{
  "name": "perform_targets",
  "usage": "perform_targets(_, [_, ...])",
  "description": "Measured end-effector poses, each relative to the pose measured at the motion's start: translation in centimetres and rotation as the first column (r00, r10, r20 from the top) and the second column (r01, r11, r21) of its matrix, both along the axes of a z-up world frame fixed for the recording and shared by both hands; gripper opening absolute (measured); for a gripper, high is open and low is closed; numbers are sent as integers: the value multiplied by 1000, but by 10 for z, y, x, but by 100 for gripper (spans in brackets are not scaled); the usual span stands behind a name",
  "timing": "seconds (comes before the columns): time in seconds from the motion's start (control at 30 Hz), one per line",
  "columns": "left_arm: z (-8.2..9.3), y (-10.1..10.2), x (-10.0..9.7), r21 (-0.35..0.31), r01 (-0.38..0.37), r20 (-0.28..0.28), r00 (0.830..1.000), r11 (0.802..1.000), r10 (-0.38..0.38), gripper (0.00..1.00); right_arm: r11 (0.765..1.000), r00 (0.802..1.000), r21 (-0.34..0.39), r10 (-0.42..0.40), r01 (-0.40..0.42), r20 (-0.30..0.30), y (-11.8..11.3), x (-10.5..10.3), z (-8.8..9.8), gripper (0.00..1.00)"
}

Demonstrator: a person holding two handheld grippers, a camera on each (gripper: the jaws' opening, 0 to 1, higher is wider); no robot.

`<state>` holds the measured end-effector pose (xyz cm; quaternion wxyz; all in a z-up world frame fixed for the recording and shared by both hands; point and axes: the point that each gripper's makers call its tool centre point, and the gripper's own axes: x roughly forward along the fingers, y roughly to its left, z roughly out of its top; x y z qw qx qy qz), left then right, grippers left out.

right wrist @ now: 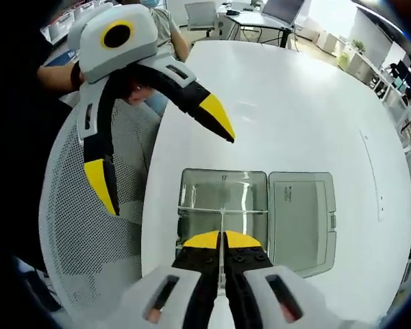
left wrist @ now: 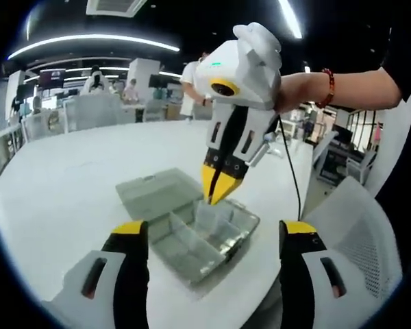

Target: Insert the divider into the dual guide fixture by aligning both edges with the guide slots and pushing it downward to the bottom, including one-sided entry, uneven engagement, binding, and posture correction.

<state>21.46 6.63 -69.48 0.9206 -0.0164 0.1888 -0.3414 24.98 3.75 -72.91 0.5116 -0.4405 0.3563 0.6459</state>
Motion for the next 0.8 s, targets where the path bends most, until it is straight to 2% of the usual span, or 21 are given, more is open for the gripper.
perform_targets(0.57, [0, 3, 1, -9, -9, -2, 1000, 1000, 9, 75, 1000, 999, -14, -28, 28, -39, 0, -1, -2, 0])
perform_targets(0.8, [-2, 3, 1, -12, -7, -8, 1000, 1000, 7, 75, 1000, 1000, -12, -19, 19, -25, 0, 0, -1, 0])
